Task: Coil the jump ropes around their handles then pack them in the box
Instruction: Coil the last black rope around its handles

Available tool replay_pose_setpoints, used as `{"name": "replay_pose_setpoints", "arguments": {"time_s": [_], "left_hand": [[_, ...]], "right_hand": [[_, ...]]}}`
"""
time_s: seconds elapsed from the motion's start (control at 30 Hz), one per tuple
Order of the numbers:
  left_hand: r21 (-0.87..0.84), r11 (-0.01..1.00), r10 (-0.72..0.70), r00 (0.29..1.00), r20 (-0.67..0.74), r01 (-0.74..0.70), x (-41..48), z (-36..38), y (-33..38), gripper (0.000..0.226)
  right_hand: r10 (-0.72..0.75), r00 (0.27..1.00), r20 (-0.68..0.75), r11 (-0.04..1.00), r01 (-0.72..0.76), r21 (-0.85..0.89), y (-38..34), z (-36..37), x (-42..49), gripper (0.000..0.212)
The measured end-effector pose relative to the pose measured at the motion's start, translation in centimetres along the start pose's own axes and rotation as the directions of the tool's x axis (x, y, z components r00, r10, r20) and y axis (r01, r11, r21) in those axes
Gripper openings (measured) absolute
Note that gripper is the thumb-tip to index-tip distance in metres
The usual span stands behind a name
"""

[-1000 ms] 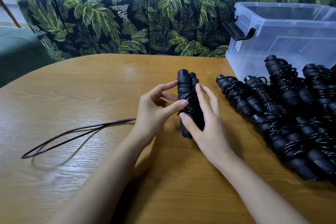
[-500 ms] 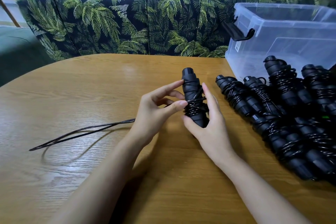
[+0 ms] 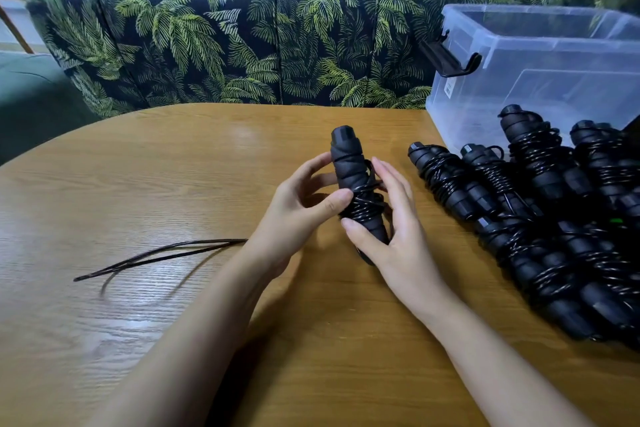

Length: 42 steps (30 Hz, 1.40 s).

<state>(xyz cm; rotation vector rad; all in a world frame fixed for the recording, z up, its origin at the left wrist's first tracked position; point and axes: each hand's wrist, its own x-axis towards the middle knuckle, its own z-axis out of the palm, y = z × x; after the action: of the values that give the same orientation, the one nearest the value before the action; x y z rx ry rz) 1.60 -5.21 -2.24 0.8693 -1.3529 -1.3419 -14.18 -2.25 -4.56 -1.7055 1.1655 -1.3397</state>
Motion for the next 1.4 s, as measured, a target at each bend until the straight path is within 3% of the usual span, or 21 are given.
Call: {"name": "replay_pose_setpoints", "arguments": {"time_s": [0.13,0.33,0.5,0.63,0.77,0.93,1.07,1.23,1.4], "left_hand": [[0.069,0.997,0.039,0.996,-0.078,-0.034,0.1,0.1,-0.8,0.065],[0.074,0.997,0.024,0.997,-0.067,-0.019,0.2,-0.5,-0.4,0.061],[0.113,0.993,0.040,0.991,-0.130,-0.025,0.2,-0.3,-0.6,0.065],[0.118,0.992,0.053,0.994,-0.099,-0.041,0.3,-0.9,-0.6,0.067],[0.151,0.987,0.072,0.989,-0.129,-0.052,0.2,-0.4,-0.7,0.065],[0.139,0.989,0.067,0.993,-0.096,-0.053,0.3,-0.9,-0.4,0.057],[0.184,0.981,0.101,0.980,-0.173,-0.069,0.2,-0.4,-0.8,0.060],[0.155,0.985,0.095,0.989,-0.112,-0.077,0.4,-0.7,-0.6,0.054],[0.220,0.971,0.131,0.976,-0.172,-0.092,0.3,-0.4,-0.9,0.058]], "right_hand": [[-0.083,0.994,-0.075,0.985,0.070,-0.159,0.2,0.3,0.3,0.081],[-0.020,0.996,-0.082,0.999,0.016,-0.049,0.2,0.0,0.5,0.067],[-0.064,0.991,-0.114,0.984,0.043,-0.172,0.1,0.3,0.4,0.073],[-0.031,0.995,-0.090,0.997,0.025,-0.069,0.0,-0.1,0.6,0.072],[-0.044,0.993,-0.113,0.990,0.029,-0.135,0.1,0.4,0.3,0.078],[0.048,0.995,-0.089,0.999,-0.046,0.019,0.3,0.0,0.4,0.080],[-0.019,0.994,-0.107,0.990,0.004,-0.140,0.1,0.4,0.4,0.084],[0.006,0.994,-0.111,0.997,-0.014,-0.070,0.3,0.0,0.7,0.084],[-0.001,0.993,-0.117,0.981,-0.022,-0.191,0.2,0.5,0.6,0.096]]}}
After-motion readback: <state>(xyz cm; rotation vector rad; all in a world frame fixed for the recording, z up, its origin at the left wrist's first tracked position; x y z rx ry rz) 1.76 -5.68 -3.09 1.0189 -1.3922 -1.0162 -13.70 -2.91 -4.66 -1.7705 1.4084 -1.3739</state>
